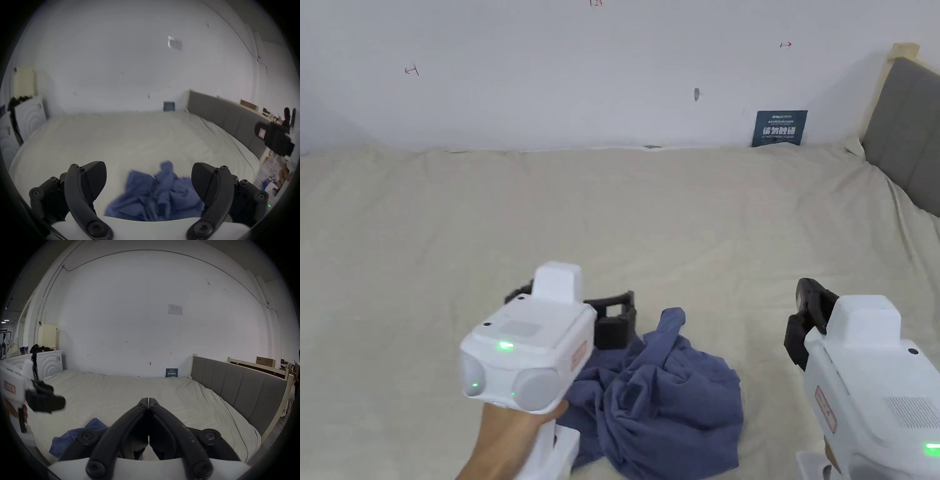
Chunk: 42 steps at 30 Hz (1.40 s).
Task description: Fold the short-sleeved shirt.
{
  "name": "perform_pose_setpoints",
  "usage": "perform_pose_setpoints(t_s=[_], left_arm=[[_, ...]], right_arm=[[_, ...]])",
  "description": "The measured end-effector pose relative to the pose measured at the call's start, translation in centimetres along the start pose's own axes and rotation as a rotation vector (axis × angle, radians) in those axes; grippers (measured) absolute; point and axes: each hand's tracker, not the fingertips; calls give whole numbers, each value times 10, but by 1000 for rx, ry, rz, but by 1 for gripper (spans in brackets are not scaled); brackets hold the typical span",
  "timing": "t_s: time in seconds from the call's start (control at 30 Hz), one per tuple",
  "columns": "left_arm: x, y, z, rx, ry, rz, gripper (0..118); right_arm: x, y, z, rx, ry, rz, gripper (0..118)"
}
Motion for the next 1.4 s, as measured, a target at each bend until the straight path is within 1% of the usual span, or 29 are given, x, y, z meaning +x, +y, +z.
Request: perform_pose_setpoints(t_s=[0.1,0.23,0.27,0.3,0.37,0.4,0.43,0.47,0.5,0.53,0.6,0.73,0.83,0.9,0.97,1.03,1.1,1.3,1.33,1.37,1.4], left_arm=[[-13,5,24,112,103,-44,110],[-31,0,43,206,266,-88,109],[-35,-2,44,221,286,-98,108],[-38,-3,47,231,310,-99,103],[-45,-8,55,245,308,-94,75],[-48,-8,55,246,313,-88,55],[-50,-9,55,246,328,-77,26],[-52,-10,56,243,336,-68,7],[-55,-11,57,235,331,-58,0],[-57,-11,58,223,324,-50,0],[-59,-12,60,204,255,1,0],[-60,-13,56,161,276,3,0],[-69,-14,51,24,267,82,0],[-77,-24,44,-98,273,158,0],[-81,-42,44,-180,232,215,0],[-80,-65,38,-268,255,213,0],[-77,-90,37,-348,241,214,0],[-65,-141,31,-508,214,288,0],[-62,-143,32,-520,215,300,3],[-60,-147,29,-535,223,314,9],[-61,-150,26,-550,227,326,25]], right_arm=[[-3,7,3,21,2,-6,1],[-7,15,5,46,8,-11,1],[-8,17,5,51,9,-10,1],[-10,19,5,55,12,-9,1],[-12,21,6,61,15,-7,1],[-13,22,6,64,19,-8,1],[-14,22,7,66,22,-9,1],[-15,23,7,67,21,-9,1],[-16,23,7,69,23,-9,1],[-17,23,7,70,25,-9,1],[-18,24,8,71,26,-10,1],[-19,24,8,71,28,-9,1],[-19,23,8,70,28,-8,1],[-19,21,8,65,27,-6,1],[-19,18,7,57,29,-5,1],[-20,15,6,49,30,-5,1],[-22,12,4,40,34,-1,1],[-23,5,1,20,47,4,1],[-23,4,0,16,48,3,1],[-23,2,-1,12,49,1,1],[-23,0,-1,9,50,-2,1]])
